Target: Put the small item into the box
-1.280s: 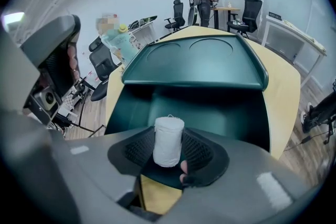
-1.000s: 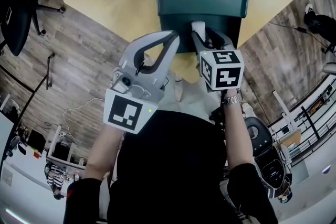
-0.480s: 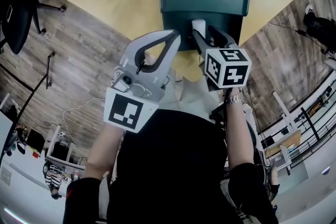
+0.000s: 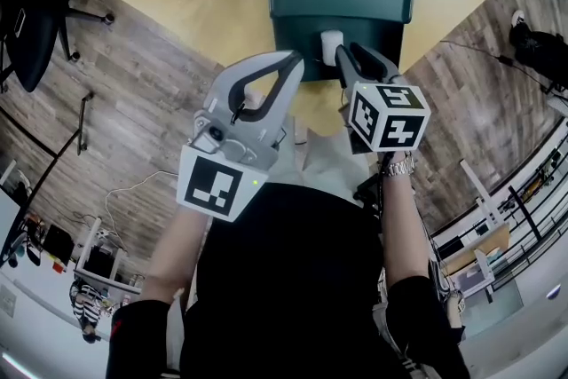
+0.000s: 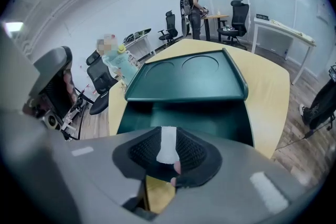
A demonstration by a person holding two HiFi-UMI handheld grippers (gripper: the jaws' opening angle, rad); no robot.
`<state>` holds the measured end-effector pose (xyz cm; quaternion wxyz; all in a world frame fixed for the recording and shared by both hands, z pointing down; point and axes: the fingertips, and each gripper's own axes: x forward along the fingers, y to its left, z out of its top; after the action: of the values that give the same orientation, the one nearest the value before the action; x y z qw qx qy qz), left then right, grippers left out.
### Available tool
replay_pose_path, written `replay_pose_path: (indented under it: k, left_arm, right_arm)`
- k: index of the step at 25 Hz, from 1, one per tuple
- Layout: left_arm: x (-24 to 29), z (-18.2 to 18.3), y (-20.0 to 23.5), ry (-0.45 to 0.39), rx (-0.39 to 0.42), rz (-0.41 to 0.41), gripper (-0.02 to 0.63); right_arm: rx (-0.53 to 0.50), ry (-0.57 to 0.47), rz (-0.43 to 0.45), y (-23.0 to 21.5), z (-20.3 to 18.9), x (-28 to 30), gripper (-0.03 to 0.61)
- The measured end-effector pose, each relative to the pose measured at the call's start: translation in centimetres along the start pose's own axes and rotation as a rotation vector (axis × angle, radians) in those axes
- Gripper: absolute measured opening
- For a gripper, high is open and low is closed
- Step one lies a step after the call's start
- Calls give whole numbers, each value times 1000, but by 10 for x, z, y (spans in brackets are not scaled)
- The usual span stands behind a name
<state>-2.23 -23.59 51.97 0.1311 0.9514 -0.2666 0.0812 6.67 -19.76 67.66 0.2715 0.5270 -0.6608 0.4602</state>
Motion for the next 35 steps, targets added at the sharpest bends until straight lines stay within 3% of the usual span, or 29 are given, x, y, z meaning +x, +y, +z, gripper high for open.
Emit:
replay_pose_path:
  k: [5,17,29,35]
  left_arm:
    - [-4,5,-9,-5,22,-5,2]
    - [-11,12,-35,-7,74,-5,2]
    - [-20,46,-73,-44,144,8,2]
    - [-29,56,-81,-62,123,41,2]
  right_arm:
    - [10,-57,-30,-3,3,-14,3]
    - [28,-162,-31,-13,8,-59,3]
    - [40,-310,12,-17,22,-136,3]
    - [13,-377,34,-10,28,-166,3]
